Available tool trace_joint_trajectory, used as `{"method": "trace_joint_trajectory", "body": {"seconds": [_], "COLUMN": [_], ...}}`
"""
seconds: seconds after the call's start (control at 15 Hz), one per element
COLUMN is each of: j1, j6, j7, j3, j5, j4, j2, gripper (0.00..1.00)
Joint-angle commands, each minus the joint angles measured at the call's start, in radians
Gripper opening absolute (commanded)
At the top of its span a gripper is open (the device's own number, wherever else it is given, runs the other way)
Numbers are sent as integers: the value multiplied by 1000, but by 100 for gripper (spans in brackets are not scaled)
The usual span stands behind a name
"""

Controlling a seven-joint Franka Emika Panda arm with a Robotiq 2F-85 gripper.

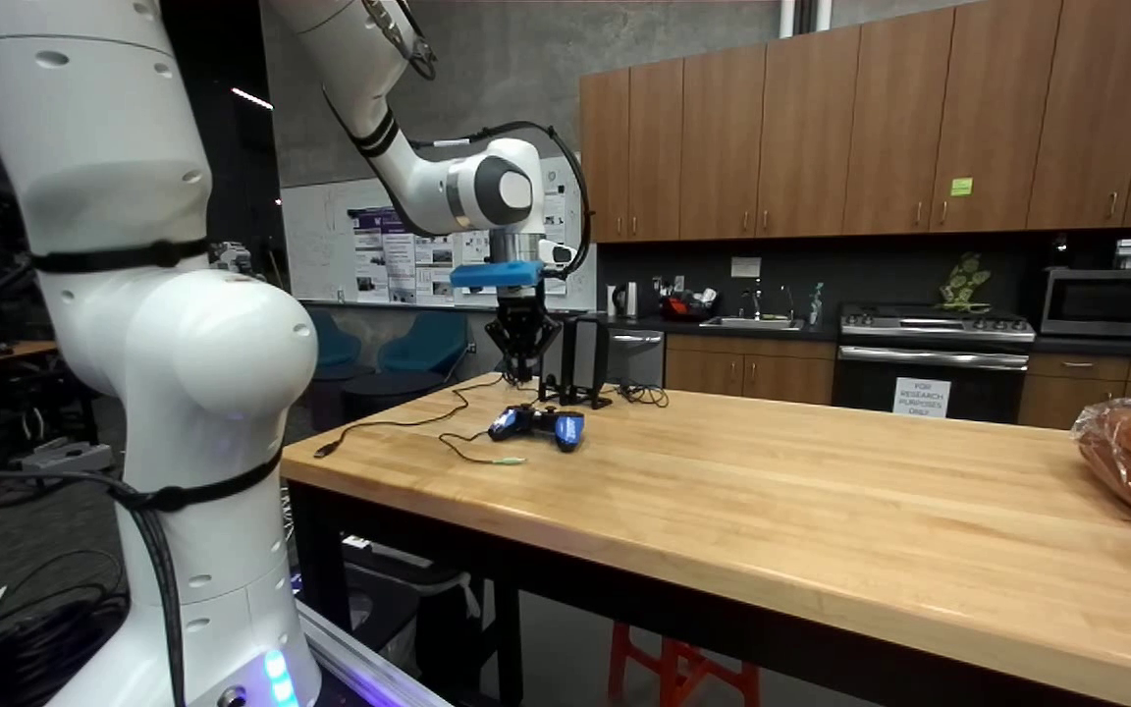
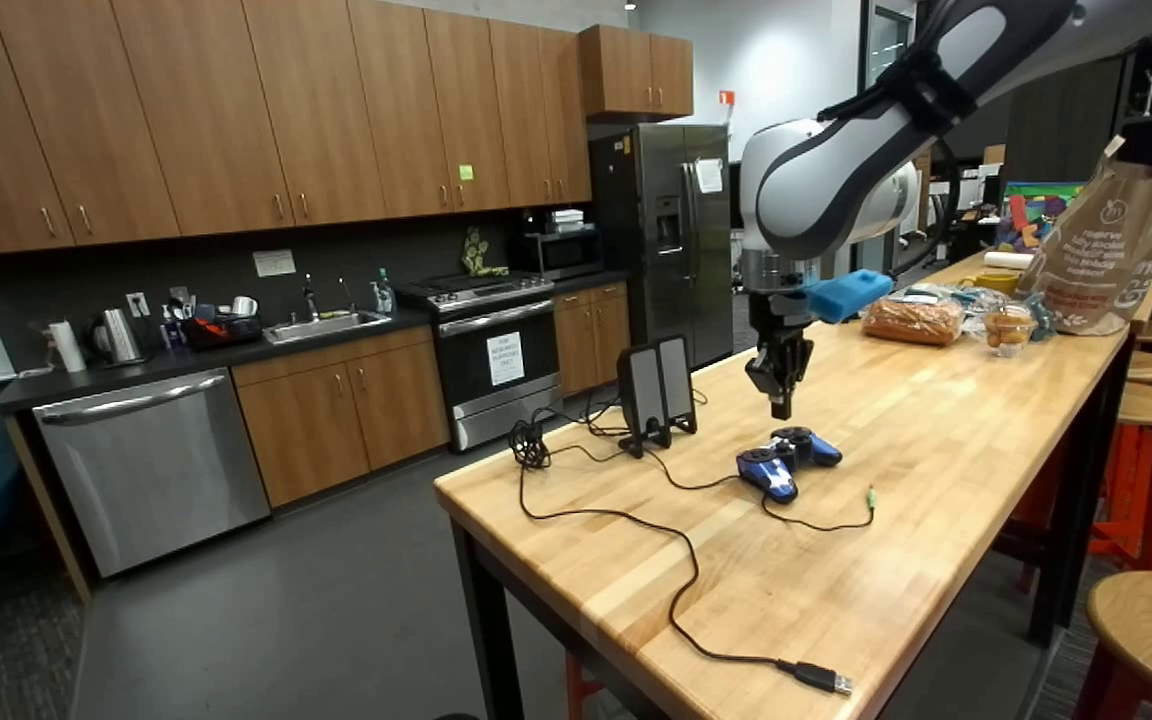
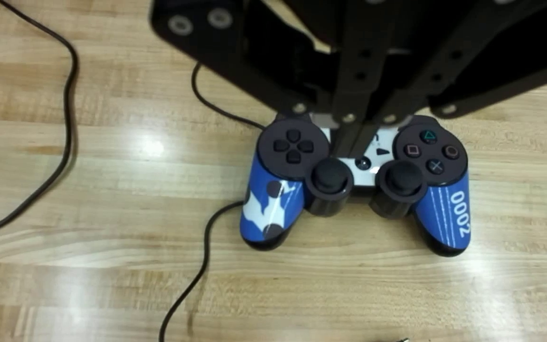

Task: Press a button on the gamepad

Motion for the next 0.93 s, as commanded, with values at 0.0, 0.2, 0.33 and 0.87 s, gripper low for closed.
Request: {"method": "trace_joint_trajectory", "body": {"seconds": [0.0, 0.2, 0.33, 0.87], "j1": [3, 5, 5, 4], "j6": [-40, -60, -72, -71], "j7": [-42, -59, -69, -50], "j3": [-12, -14, -16, -8], "j5": [20, 21, 17, 1], "j4": [-13, -14, -14, -3], "j2": [-62, -101, -122, -122], "gripper": [0, 0, 0, 1]}}
